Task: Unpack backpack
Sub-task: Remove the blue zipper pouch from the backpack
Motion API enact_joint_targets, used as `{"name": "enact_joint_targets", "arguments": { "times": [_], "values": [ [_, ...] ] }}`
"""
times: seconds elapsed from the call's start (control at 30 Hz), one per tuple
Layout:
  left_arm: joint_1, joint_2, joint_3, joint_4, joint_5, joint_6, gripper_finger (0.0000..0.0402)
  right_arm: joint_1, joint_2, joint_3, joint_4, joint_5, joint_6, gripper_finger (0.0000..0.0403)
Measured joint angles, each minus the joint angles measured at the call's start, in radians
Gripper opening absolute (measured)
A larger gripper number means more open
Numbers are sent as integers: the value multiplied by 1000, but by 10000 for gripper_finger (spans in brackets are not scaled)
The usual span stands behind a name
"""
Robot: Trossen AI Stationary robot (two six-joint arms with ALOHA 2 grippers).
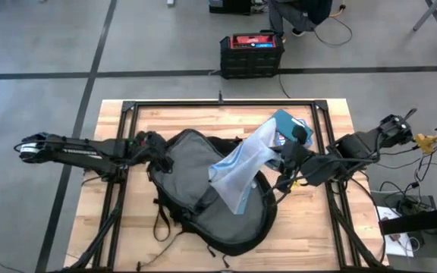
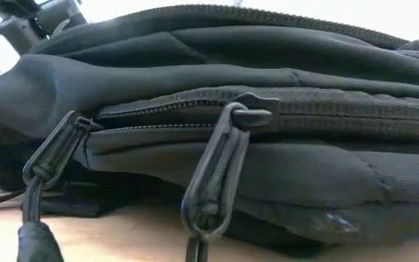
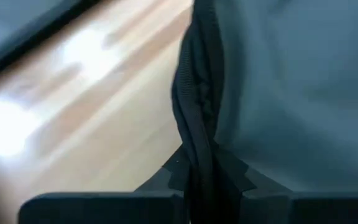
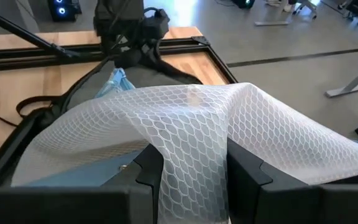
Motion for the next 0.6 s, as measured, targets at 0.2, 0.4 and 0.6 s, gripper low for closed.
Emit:
{"name": "enact_joint_targets", "arguments": {
  "times": [0.2, 0.4, 0.6],
  "values": [
    [10, -50, 210, -181, -89, 10, 105, -11, -15, 0, -24, 12, 0, 93],
    [9, -68, 403, -172, 50, 76, 188, -32, -19, -1, -84, 14, 39, 93],
    [-85, -54, 367, 178, 301, 103, 243, -33, -19, -1, -151, 12, 90, 93]
  ]
}}
